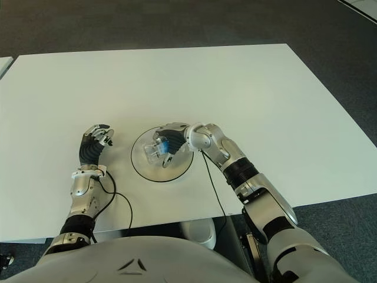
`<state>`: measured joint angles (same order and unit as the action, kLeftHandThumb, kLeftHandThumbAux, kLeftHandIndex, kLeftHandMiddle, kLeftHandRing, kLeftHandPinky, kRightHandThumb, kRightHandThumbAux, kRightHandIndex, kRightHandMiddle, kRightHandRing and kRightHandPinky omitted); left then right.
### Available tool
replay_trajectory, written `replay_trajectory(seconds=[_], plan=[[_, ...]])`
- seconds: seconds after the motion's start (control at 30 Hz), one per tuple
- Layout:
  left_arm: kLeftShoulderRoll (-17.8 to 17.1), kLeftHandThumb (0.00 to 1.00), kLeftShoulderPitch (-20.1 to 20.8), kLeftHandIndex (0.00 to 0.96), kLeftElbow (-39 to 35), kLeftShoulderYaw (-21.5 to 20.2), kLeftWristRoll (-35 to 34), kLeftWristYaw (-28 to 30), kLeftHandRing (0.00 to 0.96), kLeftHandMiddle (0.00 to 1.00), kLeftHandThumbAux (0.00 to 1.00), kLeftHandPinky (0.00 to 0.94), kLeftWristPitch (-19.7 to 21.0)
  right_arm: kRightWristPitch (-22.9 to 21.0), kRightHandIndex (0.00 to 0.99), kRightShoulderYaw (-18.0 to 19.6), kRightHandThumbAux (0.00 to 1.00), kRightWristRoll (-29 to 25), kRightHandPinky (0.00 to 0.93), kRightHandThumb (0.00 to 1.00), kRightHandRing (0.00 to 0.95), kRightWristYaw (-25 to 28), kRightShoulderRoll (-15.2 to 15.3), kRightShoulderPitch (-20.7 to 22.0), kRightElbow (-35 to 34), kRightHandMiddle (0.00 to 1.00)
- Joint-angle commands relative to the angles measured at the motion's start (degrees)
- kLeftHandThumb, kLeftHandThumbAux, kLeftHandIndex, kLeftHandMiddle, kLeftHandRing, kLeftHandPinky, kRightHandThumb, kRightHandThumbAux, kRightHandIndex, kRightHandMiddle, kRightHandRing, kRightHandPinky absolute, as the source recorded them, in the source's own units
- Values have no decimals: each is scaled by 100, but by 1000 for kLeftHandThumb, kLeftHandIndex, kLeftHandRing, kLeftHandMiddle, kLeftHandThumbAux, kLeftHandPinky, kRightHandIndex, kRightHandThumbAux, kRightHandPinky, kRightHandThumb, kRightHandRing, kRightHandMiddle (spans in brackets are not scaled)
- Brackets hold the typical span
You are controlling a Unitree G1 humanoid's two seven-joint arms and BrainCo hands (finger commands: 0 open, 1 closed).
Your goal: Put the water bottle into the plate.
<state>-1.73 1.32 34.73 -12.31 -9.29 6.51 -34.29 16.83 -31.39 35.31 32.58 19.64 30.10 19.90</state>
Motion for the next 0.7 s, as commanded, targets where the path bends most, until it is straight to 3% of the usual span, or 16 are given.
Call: replay_trajectory(seconds=[0.03,0.57,0.63,0.67,0.7], plan=[[-50,706,-60,435,90,26,-9,101,696,705,716,685,89,-183,441,108,709,-18,857,744,868,-184,-23,-114,-183,869],[-57,707,-72,435,33,5,-1,54,686,696,716,671,182,-314,440,16,706,170,831,734,843,-205,142,-207,-418,827],[-52,707,-71,435,31,3,4,45,684,695,715,669,176,-272,437,-28,705,189,744,730,793,-130,189,-182,-422,789],[-51,708,-71,436,30,4,11,42,684,695,715,671,171,-249,432,-42,704,183,648,727,683,-99,208,-178,-420,680],[-50,708,-71,436,30,5,18,38,685,695,715,672,164,-194,430,-59,704,162,614,725,644,-62,229,-163,-397,641]])
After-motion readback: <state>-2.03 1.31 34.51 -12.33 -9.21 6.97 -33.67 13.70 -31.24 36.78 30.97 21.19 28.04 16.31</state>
